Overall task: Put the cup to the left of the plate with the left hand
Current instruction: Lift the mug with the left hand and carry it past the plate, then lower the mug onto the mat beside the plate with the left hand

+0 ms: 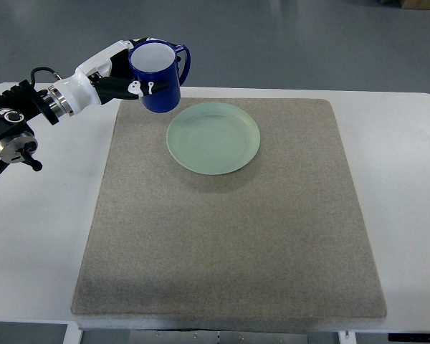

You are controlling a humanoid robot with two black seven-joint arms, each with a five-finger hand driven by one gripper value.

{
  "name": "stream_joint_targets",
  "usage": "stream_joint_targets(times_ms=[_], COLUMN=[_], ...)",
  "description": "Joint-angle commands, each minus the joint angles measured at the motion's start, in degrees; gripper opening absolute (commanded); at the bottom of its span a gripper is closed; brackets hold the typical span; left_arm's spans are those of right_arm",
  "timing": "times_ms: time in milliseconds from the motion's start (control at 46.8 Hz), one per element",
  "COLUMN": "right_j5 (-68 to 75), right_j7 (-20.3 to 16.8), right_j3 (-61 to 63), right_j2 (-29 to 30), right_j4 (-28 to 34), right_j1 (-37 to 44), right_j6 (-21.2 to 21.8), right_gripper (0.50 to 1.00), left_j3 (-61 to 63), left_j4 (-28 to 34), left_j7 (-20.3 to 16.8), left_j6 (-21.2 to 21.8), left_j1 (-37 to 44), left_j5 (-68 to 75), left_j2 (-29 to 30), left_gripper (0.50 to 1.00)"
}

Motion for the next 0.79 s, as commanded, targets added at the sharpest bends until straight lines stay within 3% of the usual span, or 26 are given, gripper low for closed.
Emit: stream_joint_targets(times_ms=[0,342,620,769], right_j5=[0.0,0.0,0.0,0.0], right_j7=[0.0,0.0,0.0,0.0], right_j3=[0.0,0.0,0.0,0.0], right_j2=[0.0,0.0,0.0,0.0], right_j4=[0.0,0.0,0.0,0.0], right_j1=[0.0,0.0,0.0,0.0], right_j6=[0.0,0.0,0.0,0.0], right_gripper=[0.932,0.932,0.932,0.932], left_j3=[0.1,0.0,0.0,0.0], left_j4=[0.5,2.8,8.4,10.8], left_j7=[-0.4,-0.5,-0.6,-3.1], left_j6=[0.0,0.3,0.3,0.3], left_j1=[0.7,3.9,4.6,6.1], left_j5=[0.0,-0.4,-2.4,-3.1], left_j2=[0.0,-0.3,-0.6,-1.2], left_gripper=[0.649,0.649,0.647,0.649])
